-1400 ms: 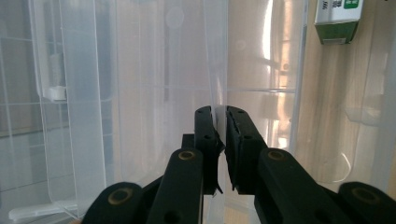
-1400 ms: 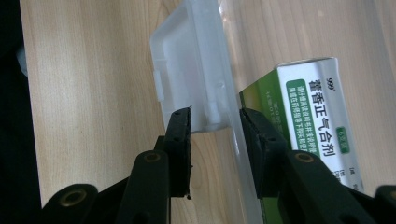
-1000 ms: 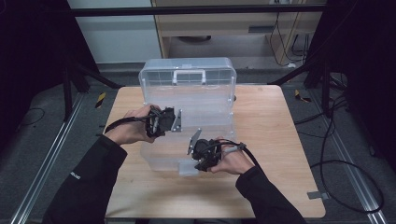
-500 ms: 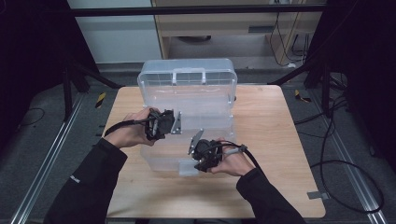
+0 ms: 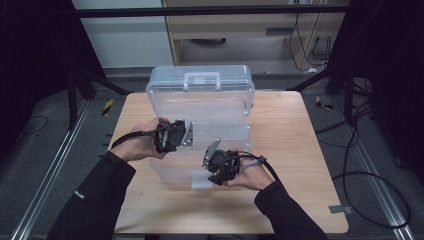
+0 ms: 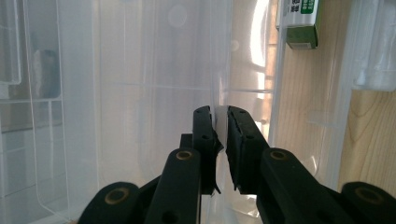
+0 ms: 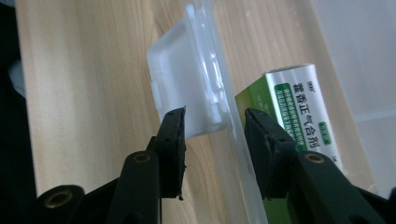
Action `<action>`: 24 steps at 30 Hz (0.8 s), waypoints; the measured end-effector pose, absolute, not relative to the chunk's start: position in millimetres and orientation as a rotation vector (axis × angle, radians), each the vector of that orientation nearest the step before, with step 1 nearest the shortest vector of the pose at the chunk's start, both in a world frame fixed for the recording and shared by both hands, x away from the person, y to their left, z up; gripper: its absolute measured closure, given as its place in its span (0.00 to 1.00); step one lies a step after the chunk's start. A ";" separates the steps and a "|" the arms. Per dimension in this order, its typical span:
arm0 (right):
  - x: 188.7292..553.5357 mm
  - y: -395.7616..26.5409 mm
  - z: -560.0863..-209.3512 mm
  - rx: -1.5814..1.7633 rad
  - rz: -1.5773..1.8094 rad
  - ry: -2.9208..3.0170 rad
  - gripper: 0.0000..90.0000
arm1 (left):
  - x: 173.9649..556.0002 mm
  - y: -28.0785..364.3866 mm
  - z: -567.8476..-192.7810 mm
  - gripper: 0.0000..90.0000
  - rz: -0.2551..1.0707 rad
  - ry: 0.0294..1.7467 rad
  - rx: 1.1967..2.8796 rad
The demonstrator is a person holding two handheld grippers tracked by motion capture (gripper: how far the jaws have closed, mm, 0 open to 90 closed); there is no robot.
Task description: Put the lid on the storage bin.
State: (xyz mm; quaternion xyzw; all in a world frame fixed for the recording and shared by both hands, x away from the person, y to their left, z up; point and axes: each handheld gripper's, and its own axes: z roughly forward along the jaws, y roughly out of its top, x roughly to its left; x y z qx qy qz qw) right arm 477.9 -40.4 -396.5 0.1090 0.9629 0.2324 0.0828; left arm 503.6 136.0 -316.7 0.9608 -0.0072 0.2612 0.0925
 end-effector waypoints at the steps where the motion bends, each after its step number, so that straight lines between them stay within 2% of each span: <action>1: 476.8 -41.5 -394.4 0.327 0.707 2.867 0.65 | 503.3 135.8 -316.2 0.90 0.771 -0.020 2.861; 10: 468.7 -64.0 -367.6 0.397 0.881 2.790 0.71 | 503.8 135.4 -316.8 0.90 0.768 -0.026 2.852; 17: 468.7 -88.4 -349.0 0.528 0.983 2.679 0.86 | 503.5 135.7 -316.7 0.90 0.762 -0.018 2.856; 24: 472.5 -115.1 -333.2 0.717 1.147 2.504 0.95 | 502.4 135.5 -317.0 0.90 0.769 -0.008 2.859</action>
